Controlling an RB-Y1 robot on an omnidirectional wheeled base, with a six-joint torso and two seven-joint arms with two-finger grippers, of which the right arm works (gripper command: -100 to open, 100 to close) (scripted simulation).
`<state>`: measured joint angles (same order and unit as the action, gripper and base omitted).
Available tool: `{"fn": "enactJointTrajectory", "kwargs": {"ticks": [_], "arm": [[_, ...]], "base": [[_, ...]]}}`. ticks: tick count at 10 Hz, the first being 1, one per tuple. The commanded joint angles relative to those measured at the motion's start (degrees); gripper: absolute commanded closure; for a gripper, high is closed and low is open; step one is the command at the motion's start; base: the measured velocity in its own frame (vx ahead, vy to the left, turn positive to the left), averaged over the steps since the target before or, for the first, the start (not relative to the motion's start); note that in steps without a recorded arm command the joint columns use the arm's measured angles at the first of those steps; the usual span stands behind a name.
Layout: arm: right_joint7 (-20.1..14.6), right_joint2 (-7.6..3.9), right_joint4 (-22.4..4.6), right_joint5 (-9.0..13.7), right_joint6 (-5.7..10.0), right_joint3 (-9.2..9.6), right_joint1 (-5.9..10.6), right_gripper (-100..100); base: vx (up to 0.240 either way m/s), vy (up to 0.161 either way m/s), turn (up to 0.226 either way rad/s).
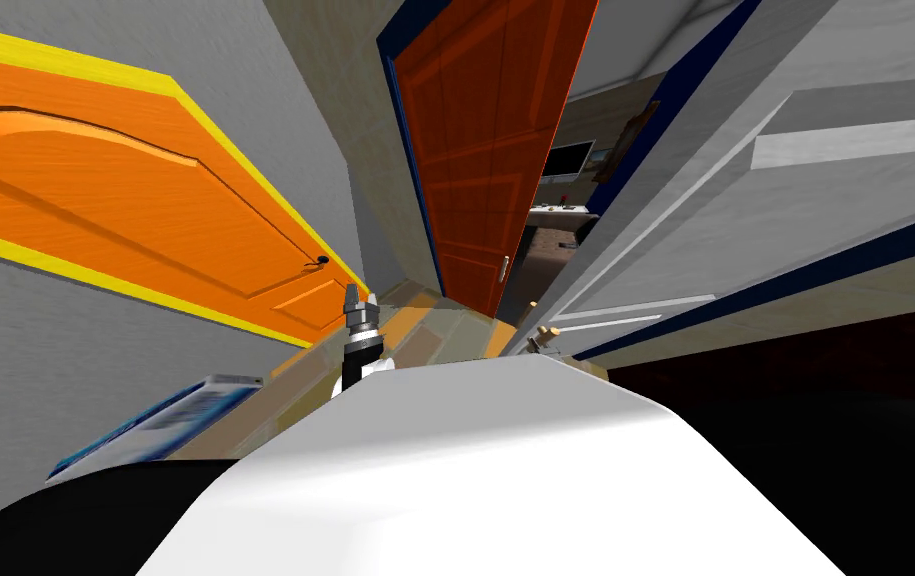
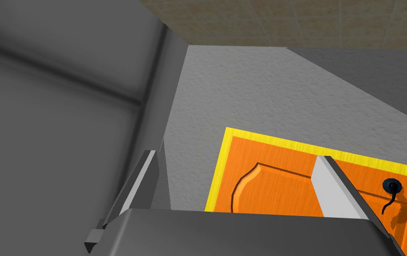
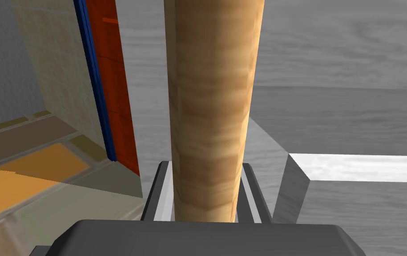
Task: Pull the door open
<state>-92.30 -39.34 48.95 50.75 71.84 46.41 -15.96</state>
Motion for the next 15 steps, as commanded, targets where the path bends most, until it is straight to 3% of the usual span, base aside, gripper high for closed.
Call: {"fn": "enactJointTrajectory", "kwargs": {"ticks": [1,9,10,15], "arm": [[-0.65,-0.23,-0.54,-0.17,1.08,0.46,0.38,100],[-3.71,-1.32,-4.01,-0.92,5.15,3.23,1.58,100],[-3.58,-0.87,-4.11,-1.03,4.29,3.4,1.54,100],[-4.83,-1.12,-5.81,-1.15,5.4,4.52,2.59,100]], "base": [[-0.239,-0.076,0.179],[-0.223,-0.058,0.144],[-0.1,-0.014,0.029],[-0.205,-0.049,0.142]]}}
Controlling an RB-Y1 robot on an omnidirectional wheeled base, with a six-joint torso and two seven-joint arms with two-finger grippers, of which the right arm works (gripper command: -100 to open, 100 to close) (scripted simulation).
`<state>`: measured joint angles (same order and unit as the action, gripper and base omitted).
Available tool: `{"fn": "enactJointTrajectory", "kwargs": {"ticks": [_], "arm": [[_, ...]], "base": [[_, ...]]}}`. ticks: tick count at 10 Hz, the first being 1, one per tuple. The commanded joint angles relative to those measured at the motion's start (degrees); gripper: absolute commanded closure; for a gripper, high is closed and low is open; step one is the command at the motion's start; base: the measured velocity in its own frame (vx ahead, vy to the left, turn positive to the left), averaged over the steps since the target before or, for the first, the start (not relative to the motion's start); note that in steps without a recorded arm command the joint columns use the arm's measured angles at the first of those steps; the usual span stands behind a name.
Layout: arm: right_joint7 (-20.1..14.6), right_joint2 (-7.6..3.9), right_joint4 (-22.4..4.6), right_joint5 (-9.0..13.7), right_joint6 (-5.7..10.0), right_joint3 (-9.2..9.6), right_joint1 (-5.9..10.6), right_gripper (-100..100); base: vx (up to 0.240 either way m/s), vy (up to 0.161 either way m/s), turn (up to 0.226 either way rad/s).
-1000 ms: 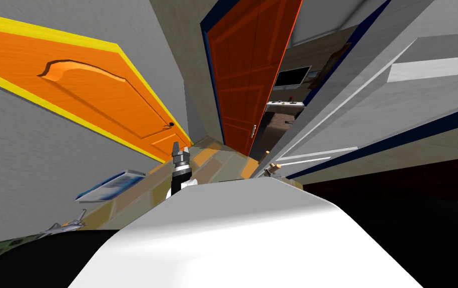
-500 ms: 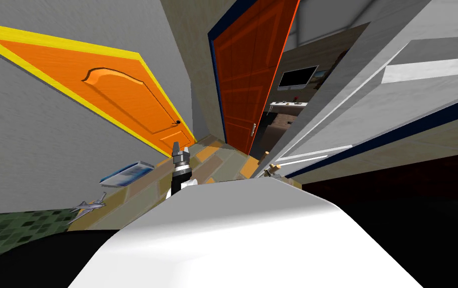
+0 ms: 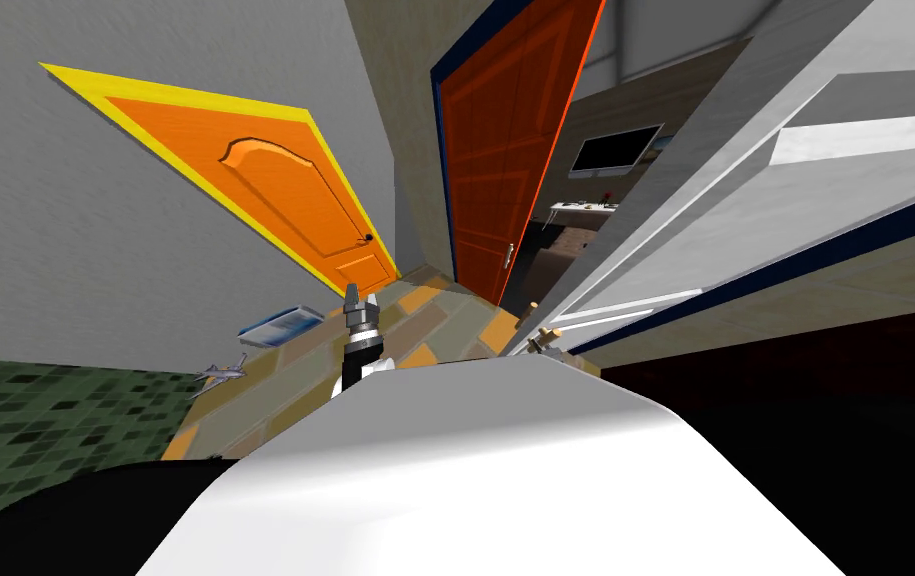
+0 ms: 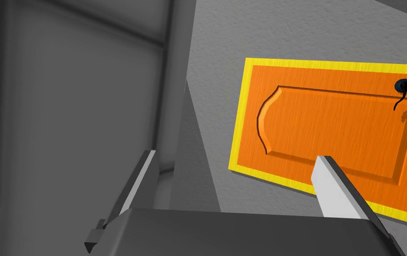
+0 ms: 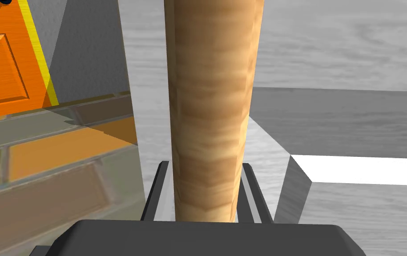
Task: Pull the door open
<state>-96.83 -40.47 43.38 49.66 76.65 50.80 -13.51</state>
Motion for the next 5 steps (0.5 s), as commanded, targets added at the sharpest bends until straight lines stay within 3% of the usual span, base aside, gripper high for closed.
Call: {"fn": "enactJointTrajectory", "kwargs": {"ticks": [1,5], "arm": [[-0.53,-0.06,-0.55,-0.07,0.83,0.33,0.37,100],[-1.48,-0.33,-1.8,-0.14,1.82,1.16,1.27,100]], "base": [[-0.21,-0.082,0.138],[-0.228,-0.064,0.154]]}}
